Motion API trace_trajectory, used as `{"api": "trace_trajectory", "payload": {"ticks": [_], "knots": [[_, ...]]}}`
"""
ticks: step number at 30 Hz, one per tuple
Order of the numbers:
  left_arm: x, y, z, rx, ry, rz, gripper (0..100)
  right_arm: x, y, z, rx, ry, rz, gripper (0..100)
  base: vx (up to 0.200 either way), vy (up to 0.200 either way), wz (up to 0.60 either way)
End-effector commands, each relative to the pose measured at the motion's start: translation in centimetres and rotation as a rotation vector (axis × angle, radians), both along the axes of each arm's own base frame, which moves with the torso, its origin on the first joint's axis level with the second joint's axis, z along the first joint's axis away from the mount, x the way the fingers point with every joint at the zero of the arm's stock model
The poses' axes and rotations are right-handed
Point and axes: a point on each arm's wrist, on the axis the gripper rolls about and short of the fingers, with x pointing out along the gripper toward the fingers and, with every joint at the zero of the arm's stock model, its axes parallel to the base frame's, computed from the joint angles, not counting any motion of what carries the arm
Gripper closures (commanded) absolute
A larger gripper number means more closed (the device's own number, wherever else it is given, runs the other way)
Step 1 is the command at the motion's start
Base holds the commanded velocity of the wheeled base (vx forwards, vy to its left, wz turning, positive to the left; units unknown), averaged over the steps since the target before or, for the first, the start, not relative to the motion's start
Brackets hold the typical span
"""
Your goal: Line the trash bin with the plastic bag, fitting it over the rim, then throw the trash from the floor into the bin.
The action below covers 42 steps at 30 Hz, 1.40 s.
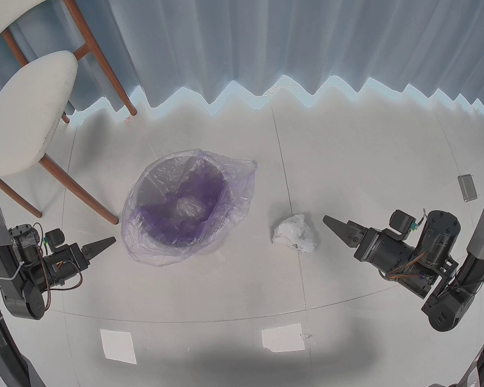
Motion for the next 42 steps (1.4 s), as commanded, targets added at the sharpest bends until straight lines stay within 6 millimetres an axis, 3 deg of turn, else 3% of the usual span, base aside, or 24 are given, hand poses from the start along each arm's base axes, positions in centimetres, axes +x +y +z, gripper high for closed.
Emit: {"api": "trace_trajectory", "payload": {"ticks": [1, 12, 22, 28, 39, 42], "knots": [[-1.6, -0.9, 3.0, 0.023, -0.078, -0.013, 0, 0.0, 0.1, 0.4, 0.011, -0.024, 0.002, 0, 0.000, 0.200, 0.00], [-1.4, -1.4, 3.1, 0.029, -0.088, -0.027, 0, 0.1, 0.1, 0.2, 0.007, -0.018, 0.002, 0, 0.000, 0.055, 0.00], [-0.7, -1.9, 0.9, 0.012, -0.015, -0.053, 0, 0.0, 0.0, 0.5, 0.009, -0.031, 0.002, 0, 0.000, 0.000, 0.00], [-0.5, -2.5, 0.8, 0.009, -0.013, -0.074, 0, 0.0, 0.0, 0.5, 0.008, -0.032, 0.002, 0, 0.000, 0.000, 0.00], [1.2, -2.8, -1.3, -0.022, 0.039, -0.094, 0, 0.3, -0.2, 1.1, 0.018, -0.055, -0.009, 0, 0.000, 0.000, 0.00], [3.3, -3.3, -2.0, -0.044, 0.033, -0.117, 0, 0.6, -0.5, 1.5, 0.027, -0.076, -0.024, 0, 0.000, 0.000, 0.00]]}}
